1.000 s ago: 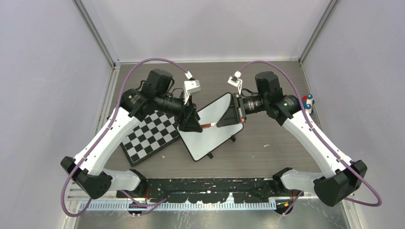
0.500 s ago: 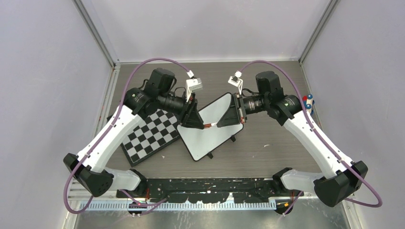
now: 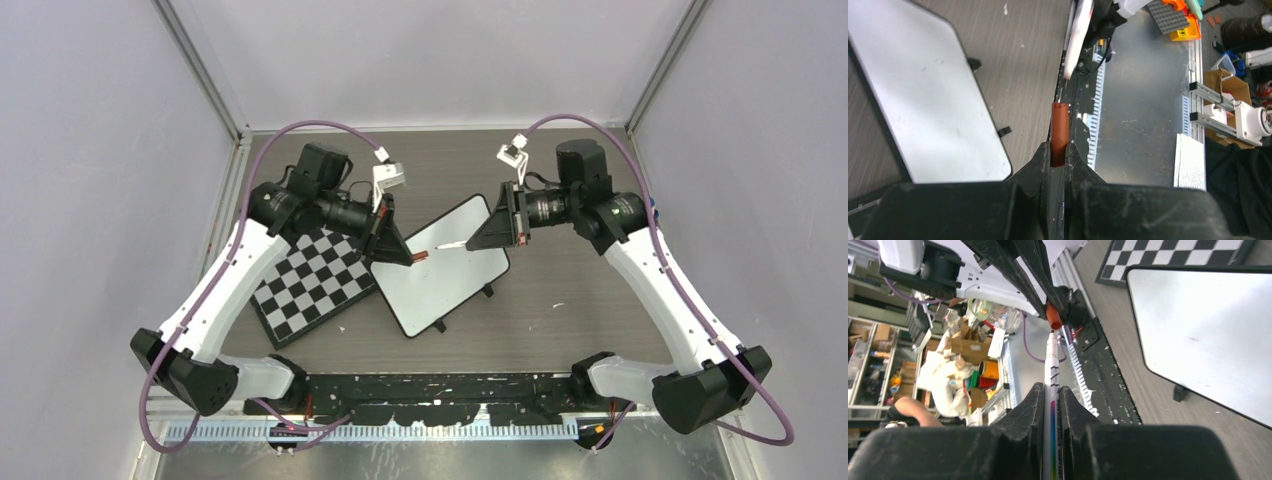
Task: Write a sentence on the whiteboard
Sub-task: Open the whiteboard marker, then place the pen cap at the center of the board.
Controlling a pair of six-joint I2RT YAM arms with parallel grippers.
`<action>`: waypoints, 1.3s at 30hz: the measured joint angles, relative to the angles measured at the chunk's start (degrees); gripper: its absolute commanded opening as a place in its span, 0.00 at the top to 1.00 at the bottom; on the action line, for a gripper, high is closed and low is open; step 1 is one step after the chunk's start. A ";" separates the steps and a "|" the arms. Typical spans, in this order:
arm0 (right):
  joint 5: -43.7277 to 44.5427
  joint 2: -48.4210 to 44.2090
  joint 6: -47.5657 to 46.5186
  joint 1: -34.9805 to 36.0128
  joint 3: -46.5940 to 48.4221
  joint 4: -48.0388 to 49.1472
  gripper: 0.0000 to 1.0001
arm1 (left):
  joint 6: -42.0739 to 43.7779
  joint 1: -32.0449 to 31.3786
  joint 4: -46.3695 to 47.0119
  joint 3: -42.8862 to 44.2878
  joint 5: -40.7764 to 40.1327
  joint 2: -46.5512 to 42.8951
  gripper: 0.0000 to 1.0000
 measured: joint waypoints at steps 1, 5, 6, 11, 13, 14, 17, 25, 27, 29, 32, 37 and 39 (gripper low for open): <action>-0.33 0.02 -0.52 -1.55 0.33 -0.50 1.00 | 1.22 1.42 -1.20 -0.28 -0.09 -0.15 1.00; -1.86 0.00 -3.82 -6.88 2.16 -3.65 1.00 | 6.40 8.17 -6.69 -1.20 0.04 -0.44 1.00; -2.12 0.00 -4.87 -7.82 2.62 -4.74 1.00 | 8.02 10.16 -8.02 -1.25 0.00 -0.44 1.00; -3.87 -0.02 -9.73 -12.85 3.74 -9.57 1.00 | 16.63 23.02 -12.55 -2.19 -0.37 -0.44 1.00; -4.11 -0.02 -10.67 -13.90 3.74 -10.69 1.00 | 19.26 27.56 -12.87 -3.54 -1.62 -0.44 1.00; -4.15 -0.11 -10.99 -14.27 3.74 -11.06 1.00 | 20.04 29.09 -12.96 -4.22 -2.43 -0.44 1.00; -4.17 -0.37 -11.87 -14.47 3.63 -11.63 1.00 | 23.56 33.07 -12.96 -7.02 -4.55 -0.44 1.00; -4.24 -0.83 -13.14 -14.58 2.43 -12.13 1.00 | 41.51 35.91 -14.95 -20.13 -12.92 -2.58 1.00; -4.22 -0.85 -13.38 -14.64 1.90 -12.33 1.00 | 45.92 35.91 -15.96 -24.92 -14.71 -4.74 1.00; -4.22 -0.85 -13.46 -14.67 1.55 -12.35 1.00 | 49.83 35.91 -17.00 -28.41 -16.15 -7.19 1.00; -4.22 -0.85 -13.53 -14.71 1.16 -12.35 1.00 | 54.53 35.10 -16.65 -33.07 -18.45 -11.28 1.00; -4.22 -0.85 -13.70 -14.73 0.61 -12.35 1.00 | 56.37 25.42 -10.75 -41.90 -25.07 -15.76 1.00; -4.20 -0.85 -13.70 -14.73 0.31 -12.35 1.00 | 56.17 20.55 -7.89 -45.48 -28.15 -16.94 1.00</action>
